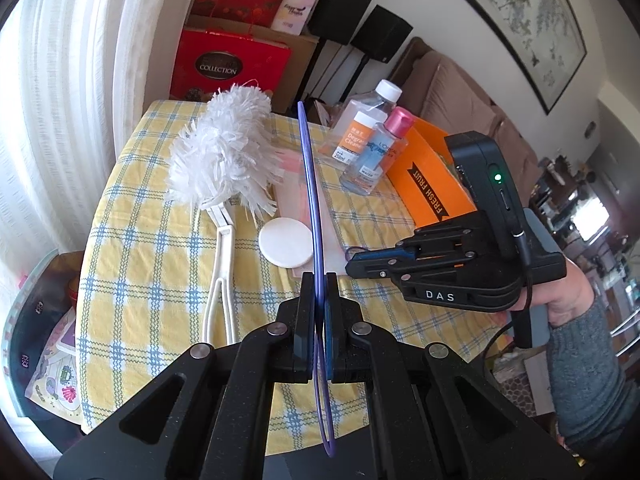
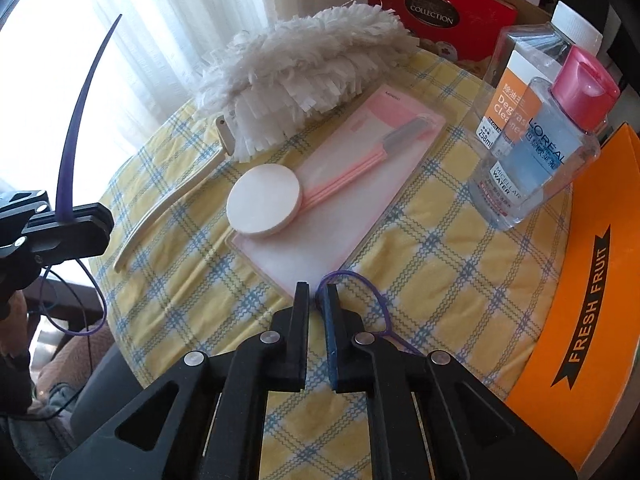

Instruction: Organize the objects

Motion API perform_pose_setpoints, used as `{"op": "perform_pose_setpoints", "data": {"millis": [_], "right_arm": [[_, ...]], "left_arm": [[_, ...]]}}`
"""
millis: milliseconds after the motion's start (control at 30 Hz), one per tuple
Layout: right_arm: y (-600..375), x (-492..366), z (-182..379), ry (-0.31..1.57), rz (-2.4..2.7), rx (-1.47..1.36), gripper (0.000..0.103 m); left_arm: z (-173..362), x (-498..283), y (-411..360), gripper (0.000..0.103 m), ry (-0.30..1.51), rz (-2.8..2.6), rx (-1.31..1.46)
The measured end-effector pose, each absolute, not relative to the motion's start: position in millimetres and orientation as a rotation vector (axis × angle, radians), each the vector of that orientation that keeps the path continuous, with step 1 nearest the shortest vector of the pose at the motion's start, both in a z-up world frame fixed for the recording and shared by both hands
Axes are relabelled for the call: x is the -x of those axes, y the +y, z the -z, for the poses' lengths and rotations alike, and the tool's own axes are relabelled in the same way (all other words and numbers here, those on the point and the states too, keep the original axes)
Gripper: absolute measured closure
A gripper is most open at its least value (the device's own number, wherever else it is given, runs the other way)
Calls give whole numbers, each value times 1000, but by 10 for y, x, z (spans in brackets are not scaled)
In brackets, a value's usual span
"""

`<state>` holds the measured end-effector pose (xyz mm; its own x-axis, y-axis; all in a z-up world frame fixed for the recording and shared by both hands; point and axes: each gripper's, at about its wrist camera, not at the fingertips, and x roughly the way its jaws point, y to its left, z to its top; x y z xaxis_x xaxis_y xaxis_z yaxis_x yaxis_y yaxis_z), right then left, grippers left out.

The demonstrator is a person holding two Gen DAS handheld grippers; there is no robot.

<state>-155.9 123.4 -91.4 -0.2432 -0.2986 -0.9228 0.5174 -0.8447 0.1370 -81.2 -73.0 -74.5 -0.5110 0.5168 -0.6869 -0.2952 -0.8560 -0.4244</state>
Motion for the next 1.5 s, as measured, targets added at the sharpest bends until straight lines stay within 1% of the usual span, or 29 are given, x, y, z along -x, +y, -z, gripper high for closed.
{"op": "perform_pose_setpoints", "data": {"millis": [67, 167, 233, 300, 333, 367, 500, 633, 700, 733, 833, 867, 900, 1000, 1033, 1067, 1100, 1133, 1333, 1500], "right_arm": [[1292, 1515, 858, 206, 2105, -1491, 96], [1380, 1464, 733, 173, 2144, -1452, 96], [1436, 1464, 640, 238, 2245, -1419, 96], [1454, 1483, 620, 333, 2310, -1421, 73], [1458, 1505, 644, 385, 2296, -1455, 47], [1484, 1499, 669, 431, 2274, -1476, 41], [1351, 1396, 825, 690, 2109, -1525, 43], [1282, 1422, 961, 824, 1957, -1550, 43], [1281, 1462, 942, 811, 1922, -1528, 44], [1287, 1496, 941, 799, 1897, -1533, 47], [1299, 1559, 955, 781, 1826, -1545, 48], [1313, 1589, 958, 769, 1801, -1552, 49], [1326, 1614, 955, 761, 1783, -1553, 48], [1342, 1617, 935, 816, 1726, -1513, 48], [1353, 1621, 924, 816, 1715, -1513, 53], [1371, 1630, 908, 811, 1713, -1517, 63], [1386, 1632, 891, 806, 1714, -1519, 70], [1403, 1623, 882, 813, 1723, -1517, 72], [1534, 1562, 808, 776, 1794, -1513, 75], [1771, 1450, 558, 644, 1852, -1472, 75]], "left_arm": [[735, 798, -707, 100, -339, -2352, 1190], [728, 789, -682, 100, -330, -2349, 1190], [732, 791, -671, 100, -331, -2349, 1193], [734, 785, -662, 100, -334, -2346, 1194], [735, 782, -657, 100, -332, -2344, 1194], [732, 775, -650, 100, -329, -2343, 1194], [735, 752, -645, 100, -324, -2340, 1197], [748, 756, -657, 100, -338, -2337, 1201], [752, 755, -654, 100, -340, -2333, 1203], [753, 755, -652, 100, -338, -2333, 1205], [757, 753, -656, 100, -335, -2333, 1208], [758, 758, -661, 100, -337, -2333, 1208], [758, 760, -666, 100, -342, -2332, 1209], [753, 760, -662, 100, -352, -2327, 1207], [748, 758, -660, 100, -351, -2329, 1206], [746, 759, -657, 100, -351, -2329, 1205], [743, 759, -659, 100, -354, -2328, 1204], [741, 759, -662, 100, -355, -2328, 1203], [741, 768, -668, 100, -355, -2328, 1202], [720, 758, -660, 100, -350, -2325, 1195]]}}
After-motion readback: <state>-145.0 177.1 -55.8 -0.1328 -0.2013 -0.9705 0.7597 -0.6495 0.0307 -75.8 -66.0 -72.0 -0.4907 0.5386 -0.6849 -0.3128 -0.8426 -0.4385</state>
